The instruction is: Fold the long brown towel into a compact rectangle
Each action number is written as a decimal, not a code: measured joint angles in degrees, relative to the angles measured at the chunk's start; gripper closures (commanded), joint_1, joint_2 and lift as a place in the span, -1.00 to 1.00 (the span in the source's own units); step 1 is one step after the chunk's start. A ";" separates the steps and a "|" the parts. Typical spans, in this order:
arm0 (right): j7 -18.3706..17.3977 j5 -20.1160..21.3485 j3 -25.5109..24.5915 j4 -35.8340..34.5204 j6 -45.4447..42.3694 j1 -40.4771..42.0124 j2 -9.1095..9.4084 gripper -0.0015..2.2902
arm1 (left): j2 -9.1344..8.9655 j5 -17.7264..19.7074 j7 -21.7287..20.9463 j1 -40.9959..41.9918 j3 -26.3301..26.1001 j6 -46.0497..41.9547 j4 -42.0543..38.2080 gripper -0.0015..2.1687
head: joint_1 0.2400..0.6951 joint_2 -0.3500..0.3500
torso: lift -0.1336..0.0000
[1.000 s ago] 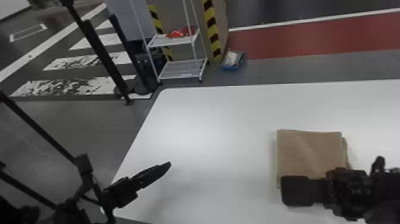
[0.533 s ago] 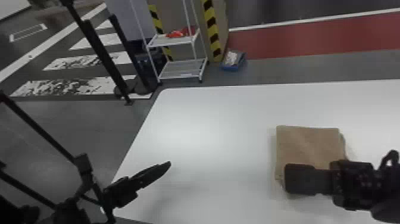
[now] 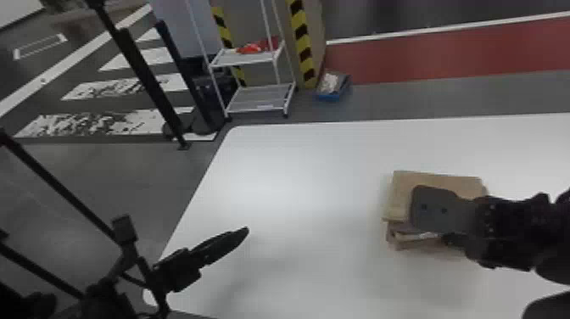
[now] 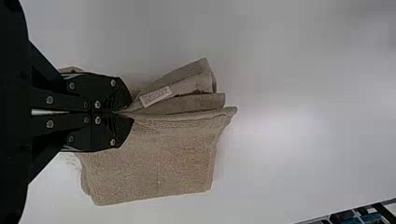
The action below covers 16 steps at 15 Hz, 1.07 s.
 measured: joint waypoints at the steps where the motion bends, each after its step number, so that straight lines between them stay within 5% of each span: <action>1: 0.27 -0.25 -0.04 0.10 0.31 0.17 0.05 0.20 | 0.00 0.01 0.00 -0.06 0.01 0.00 0.25 -0.92 | 1.00 1.00 | -0.86; 6: 0.25 -0.70 -0.03 0.42 0.95 -0.10 0.11 0.20 | 0.00 0.02 0.06 -0.85 -0.13 -0.13 0.95 -0.92 | 1.00 1.00 | -0.86; 12: -1.95 -5.01 -6.59 2.22 0.82 -2.59 3.62 0.20 | 0.00 -0.04 0.92 -1.20 -3.95 -1.43 2.70 -0.75 | 1.00 0.87 | -0.86; 16: -2.50 -7.47 -10.95 3.69 0.43 -3.11 6.06 0.20 | 0.00 0.83 -0.65 -1.20 -10.43 -9.86 7.74 -0.75 | 1.00 0.66 | -0.86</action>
